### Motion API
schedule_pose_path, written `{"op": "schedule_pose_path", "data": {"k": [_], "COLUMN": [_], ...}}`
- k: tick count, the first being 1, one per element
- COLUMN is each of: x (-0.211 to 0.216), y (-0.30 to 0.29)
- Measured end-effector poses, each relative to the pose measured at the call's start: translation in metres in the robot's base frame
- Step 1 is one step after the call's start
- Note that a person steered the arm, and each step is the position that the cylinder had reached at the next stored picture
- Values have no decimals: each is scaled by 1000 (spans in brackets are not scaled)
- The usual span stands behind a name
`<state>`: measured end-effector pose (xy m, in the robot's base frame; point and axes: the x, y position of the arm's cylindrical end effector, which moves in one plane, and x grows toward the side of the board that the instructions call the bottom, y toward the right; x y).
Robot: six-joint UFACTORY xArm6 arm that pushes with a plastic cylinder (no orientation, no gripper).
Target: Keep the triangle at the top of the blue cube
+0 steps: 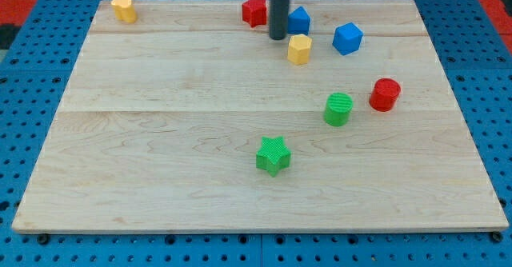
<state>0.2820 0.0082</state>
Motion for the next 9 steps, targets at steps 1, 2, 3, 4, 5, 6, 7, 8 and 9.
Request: {"op": "schedule_pose_path", "data": {"k": [1, 2, 3, 4, 5, 6, 7, 8, 9], "x": [0, -4, -17, -30, -39, -39, -45, -69, -81], "y": [-39, -27, 10, 55, 96, 87, 56, 46, 62]}}
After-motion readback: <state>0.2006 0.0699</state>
